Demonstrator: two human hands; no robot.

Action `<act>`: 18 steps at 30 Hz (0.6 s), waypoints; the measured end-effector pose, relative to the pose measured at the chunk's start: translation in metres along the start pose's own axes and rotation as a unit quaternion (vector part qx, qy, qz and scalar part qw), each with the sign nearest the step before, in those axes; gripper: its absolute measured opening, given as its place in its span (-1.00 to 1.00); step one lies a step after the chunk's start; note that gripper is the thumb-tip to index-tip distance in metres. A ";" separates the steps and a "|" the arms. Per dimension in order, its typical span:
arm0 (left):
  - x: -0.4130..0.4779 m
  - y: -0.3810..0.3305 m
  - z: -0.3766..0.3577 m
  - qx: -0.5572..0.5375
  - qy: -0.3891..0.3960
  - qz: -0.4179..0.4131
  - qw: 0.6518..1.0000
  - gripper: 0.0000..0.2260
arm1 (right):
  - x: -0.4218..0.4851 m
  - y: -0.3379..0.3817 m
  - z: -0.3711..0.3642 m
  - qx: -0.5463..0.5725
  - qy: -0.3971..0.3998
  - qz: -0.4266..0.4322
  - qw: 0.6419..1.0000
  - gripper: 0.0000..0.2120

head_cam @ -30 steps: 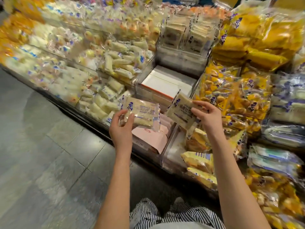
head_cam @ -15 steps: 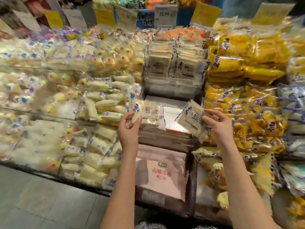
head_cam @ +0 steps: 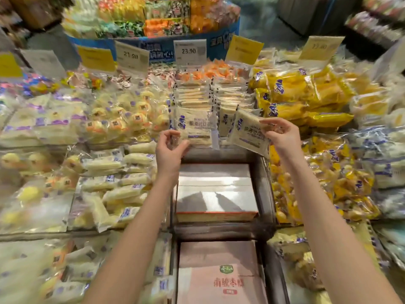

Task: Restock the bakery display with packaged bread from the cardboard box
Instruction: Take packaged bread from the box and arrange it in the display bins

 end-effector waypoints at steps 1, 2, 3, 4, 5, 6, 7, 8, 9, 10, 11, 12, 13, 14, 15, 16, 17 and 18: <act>0.014 -0.003 -0.004 0.020 0.011 -0.004 1.000 -0.69 | 0.009 0.001 -0.004 -0.009 0.001 0.003 1.000 -0.68; 0.025 -0.005 -0.008 0.041 0.026 -0.004 0.999 -0.69 | 0.017 0.000 -0.008 -0.016 0.002 0.005 1.000 -0.68; 0.035 -0.005 -0.011 0.060 0.039 -0.005 0.997 -0.68 | 0.025 -0.001 -0.012 -0.023 0.003 0.006 1.000 -0.68; 0.043 -0.005 -0.014 0.079 0.045 -0.010 0.996 -0.69 | 0.032 -0.003 -0.016 -0.028 0.005 0.006 1.000 -0.68; 0.050 -0.005 -0.017 0.097 0.046 -0.016 0.994 -0.69 | 0.040 -0.006 -0.019 -0.036 0.006 0.004 0.999 -0.68; 0.058 -0.004 -0.019 0.111 0.044 -0.022 0.993 -0.71 | 0.047 -0.008 -0.021 -0.046 0.008 0.005 0.999 -0.67; 0.065 -0.003 -0.021 0.124 0.041 -0.027 0.991 -0.74 | 0.053 -0.009 -0.024 -0.058 0.011 0.004 0.998 -0.66; 0.072 -0.002 -0.023 0.140 0.035 -0.033 0.989 -0.77 | 0.060 -0.011 -0.027 -0.066 0.017 0.002 0.998 -0.65; 0.079 -0.001 -0.025 0.157 0.026 -0.042 0.986 -0.79 | 0.066 -0.011 -0.030 -0.077 0.025 0.000 0.997 -0.64; 0.086 0.002 -0.027 0.183 0.017 -0.051 0.982 -0.80 | 0.071 -0.012 -0.032 -0.089 0.035 -0.002 0.995 -0.63; 0.092 0.005 -0.030 0.225 0.008 -0.064 0.972 -0.80 | 0.077 -0.013 -0.035 -0.108 0.047 -0.002 0.993 -0.62; 0.098 0.008 -0.032 0.284 0.003 -0.077 0.956 -0.81 | 0.082 -0.017 -0.037 -0.133 0.056 -0.001 0.990 -0.61; 0.103 0.010 -0.035 0.350 0.003 -0.087 0.933 -0.80 | 0.086 -0.021 -0.038 -0.160 0.062 0.005 0.985 -0.59; 0.107 0.013 -0.036 0.408 0.006 -0.098 0.908 -0.78 | 0.089 -0.025 -0.039 -0.182 0.063 0.011 0.981 -0.57; 0.109 0.014 -0.037 0.460 0.009 -0.111 0.881 -0.75 | 0.091 -0.030 -0.040 -0.197 0.063 0.012 0.978 -0.55; 0.111 0.012 -0.037 0.511 0.007 -0.131 0.849 -0.71 | 0.091 -0.035 -0.041 -0.207 0.063 0.011 0.976 -0.55; 0.112 0.010 -0.038 0.562 -0.002 -0.156 0.812 -0.69 | 0.089 -0.038 -0.044 -0.217 0.066 0.008 0.974 -0.59; 0.112 0.006 -0.040 0.608 -0.017 -0.186 0.772 -0.66 | 0.086 -0.041 -0.048 -0.226 0.068 0.006 0.972 -0.64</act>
Point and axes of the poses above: each hand's wrist, its own x-axis towards the middle knuckle, its own z-axis out of the back of the hand, y = z × x, the point moved 3 cm from there along x, towards the middle knuckle, and after that the axes turned 13 degrees about z, right-handed, at the moved point
